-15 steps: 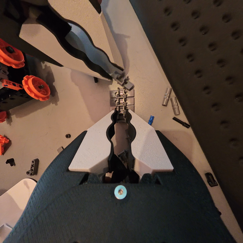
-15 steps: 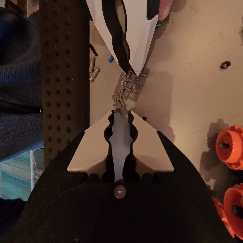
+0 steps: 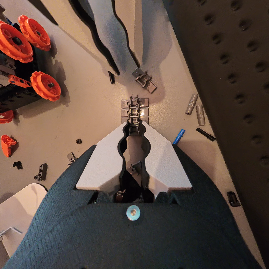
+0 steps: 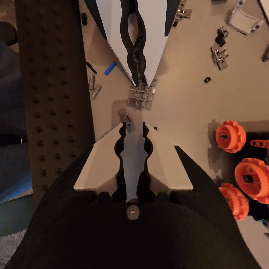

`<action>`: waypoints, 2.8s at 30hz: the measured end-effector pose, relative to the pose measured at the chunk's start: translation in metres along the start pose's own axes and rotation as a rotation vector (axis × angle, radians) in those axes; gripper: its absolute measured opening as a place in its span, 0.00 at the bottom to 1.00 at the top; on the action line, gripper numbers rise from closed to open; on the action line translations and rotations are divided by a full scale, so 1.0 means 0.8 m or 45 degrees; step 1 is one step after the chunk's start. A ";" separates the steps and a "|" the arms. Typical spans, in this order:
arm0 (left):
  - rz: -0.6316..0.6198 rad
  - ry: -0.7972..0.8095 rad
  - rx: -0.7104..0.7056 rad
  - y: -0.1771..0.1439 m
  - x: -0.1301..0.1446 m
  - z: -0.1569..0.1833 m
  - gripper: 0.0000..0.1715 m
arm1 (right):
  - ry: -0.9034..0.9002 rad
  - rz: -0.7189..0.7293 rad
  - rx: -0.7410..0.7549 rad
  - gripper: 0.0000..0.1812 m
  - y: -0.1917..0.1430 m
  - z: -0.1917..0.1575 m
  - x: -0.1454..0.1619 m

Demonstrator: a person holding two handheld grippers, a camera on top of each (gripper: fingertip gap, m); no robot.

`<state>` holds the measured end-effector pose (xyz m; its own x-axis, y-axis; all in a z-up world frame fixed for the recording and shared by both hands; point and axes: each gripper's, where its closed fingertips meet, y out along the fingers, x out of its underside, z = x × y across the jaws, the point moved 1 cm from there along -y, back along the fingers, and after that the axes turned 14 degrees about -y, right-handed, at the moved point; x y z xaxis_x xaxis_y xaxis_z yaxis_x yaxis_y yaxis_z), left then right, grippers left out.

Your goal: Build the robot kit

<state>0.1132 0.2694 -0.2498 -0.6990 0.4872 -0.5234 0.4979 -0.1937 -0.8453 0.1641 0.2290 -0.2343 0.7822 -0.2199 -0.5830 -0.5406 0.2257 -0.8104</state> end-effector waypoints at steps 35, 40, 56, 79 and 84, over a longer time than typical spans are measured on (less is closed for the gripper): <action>-0.013 0.026 -0.025 0.000 0.000 0.001 0.07 | 0.243 -0.092 0.440 0.05 0.027 -0.006 -0.001; -0.013 0.037 -0.026 -0.001 0.001 0.002 0.07 | 0.154 -0.035 0.376 0.05 0.023 -0.005 -0.005; 0.002 0.046 -0.005 0.000 -0.001 0.005 0.07 | 0.007 -0.063 0.184 0.06 0.031 0.002 -0.004; -0.006 0.039 0.000 0.000 -0.001 0.005 0.07 | -0.042 -0.059 0.139 0.00 0.033 0.010 -0.017; -0.002 0.020 0.015 0.000 -0.001 0.005 0.07 | -0.056 -0.156 0.094 0.00 0.034 0.010 -0.017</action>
<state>0.1116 0.2652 -0.2497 -0.6915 0.5012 -0.5203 0.4908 -0.2026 -0.8474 0.1413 0.2459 -0.2475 0.8546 -0.2087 -0.4754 -0.4172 0.2690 -0.8681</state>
